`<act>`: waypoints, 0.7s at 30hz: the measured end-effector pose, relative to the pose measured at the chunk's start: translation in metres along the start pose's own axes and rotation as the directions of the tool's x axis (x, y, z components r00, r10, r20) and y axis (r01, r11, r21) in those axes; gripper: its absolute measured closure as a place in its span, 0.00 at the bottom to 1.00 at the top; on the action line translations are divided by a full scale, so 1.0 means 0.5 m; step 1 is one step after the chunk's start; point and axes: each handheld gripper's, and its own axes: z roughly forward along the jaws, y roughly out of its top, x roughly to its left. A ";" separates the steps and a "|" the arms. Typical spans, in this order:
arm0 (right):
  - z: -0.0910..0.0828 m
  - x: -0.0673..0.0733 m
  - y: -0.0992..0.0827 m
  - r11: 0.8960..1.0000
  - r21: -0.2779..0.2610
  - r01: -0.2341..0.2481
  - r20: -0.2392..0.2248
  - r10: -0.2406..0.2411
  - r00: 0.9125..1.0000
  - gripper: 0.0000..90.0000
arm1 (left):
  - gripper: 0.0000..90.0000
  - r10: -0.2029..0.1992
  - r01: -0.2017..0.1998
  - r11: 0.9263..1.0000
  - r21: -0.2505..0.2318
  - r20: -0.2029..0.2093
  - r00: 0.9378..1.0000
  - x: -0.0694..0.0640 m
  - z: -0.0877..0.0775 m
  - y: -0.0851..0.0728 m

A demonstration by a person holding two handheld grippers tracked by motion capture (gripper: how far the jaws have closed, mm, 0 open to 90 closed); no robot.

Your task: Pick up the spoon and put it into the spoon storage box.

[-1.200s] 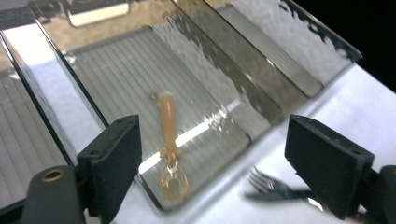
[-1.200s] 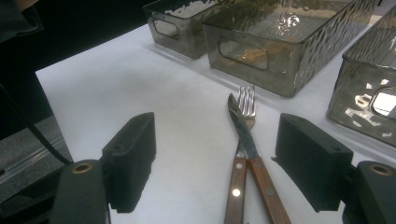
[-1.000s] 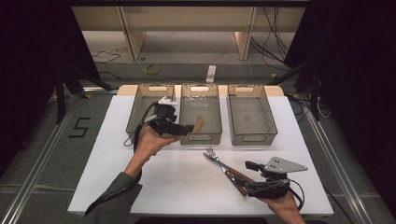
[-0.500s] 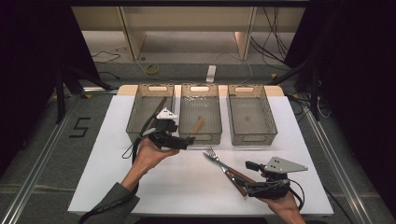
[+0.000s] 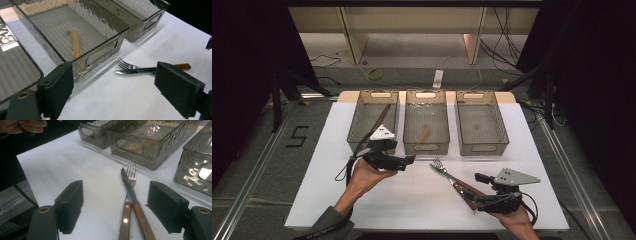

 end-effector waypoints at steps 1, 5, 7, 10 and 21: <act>0.000 0.000 0.000 1.000 0.001 0.000 0.000 0.000 1.000 0.33 | 0.17 -0.002 0.002 1.000 -0.003 0.001 1.000 0.001 -0.003 -0.005; 0.002 -0.001 -0.001 1.000 0.010 -0.001 0.003 0.001 1.000 0.33 | 0.17 -0.001 0.001 1.000 -0.012 -0.013 1.000 0.007 -0.013 -0.018; 0.002 -0.001 -0.001 1.000 0.011 0.000 0.004 0.000 1.000 0.33 | 0.17 -0.006 0.006 1.000 -0.010 -0.016 1.000 0.009 -0.018 -0.025; 0.004 -0.003 -0.001 1.000 0.019 -0.005 0.012 0.005 1.000 0.33 | 0.17 -0.007 0.007 1.000 -0.012 -0.022 1.000 0.014 -0.026 -0.035; 0.014 -0.009 0.005 0.997 0.073 0.009 0.016 -0.010 1.000 0.33 | 0.17 -0.011 0.010 1.000 -0.020 -0.051 0.999 0.011 -0.052 -0.070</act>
